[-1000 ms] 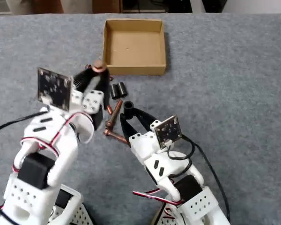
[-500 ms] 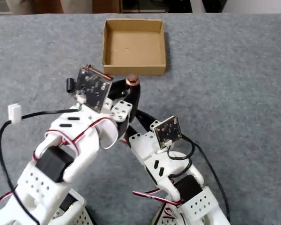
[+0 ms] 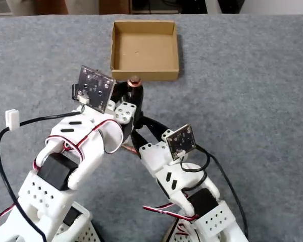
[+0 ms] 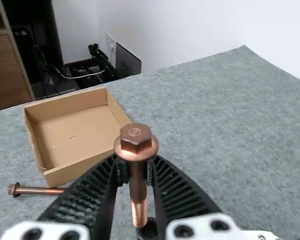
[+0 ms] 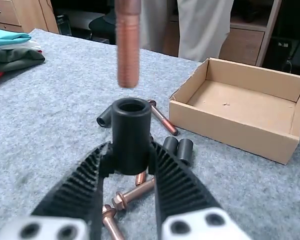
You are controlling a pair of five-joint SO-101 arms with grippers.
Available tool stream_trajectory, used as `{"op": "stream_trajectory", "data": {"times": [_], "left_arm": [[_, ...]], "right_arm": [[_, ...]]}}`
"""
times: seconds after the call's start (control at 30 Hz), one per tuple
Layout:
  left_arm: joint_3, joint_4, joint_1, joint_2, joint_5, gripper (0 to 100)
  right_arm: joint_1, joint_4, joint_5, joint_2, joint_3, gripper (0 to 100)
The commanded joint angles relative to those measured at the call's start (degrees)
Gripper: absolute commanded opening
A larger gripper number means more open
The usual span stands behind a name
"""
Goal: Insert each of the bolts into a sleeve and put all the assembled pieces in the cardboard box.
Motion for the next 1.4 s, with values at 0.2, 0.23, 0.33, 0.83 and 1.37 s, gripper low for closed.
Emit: {"op": "stream_trajectory", "data": {"times": [0.2, 0.23, 0.33, 0.83, 1.37], "left_arm": [[-1.32, -1.14, -0.35, 0.13, -0.09, 2], [-1.14, -1.14, -0.35, 0.13, -0.09, 2], [-1.14, -1.05, -0.35, -0.40, 0.09, 2], [-1.76, 3.34, 3.16, 0.04, 0.26, 2], [3.16, 3.69, 0.18, -0.22, 0.18, 2]], "right_arm": [[-0.22, 0.09, -0.18, -0.31, 0.04, 0.2], [-0.22, 0.18, -0.18, -0.31, 0.04, 0.2], [-0.22, 0.18, -0.18, -0.31, 0.04, 0.2], [-0.22, 0.18, -0.18, -0.31, 0.04, 0.2], [-0.22, 0.18, -0.18, -0.40, 0.04, 0.2]]}}
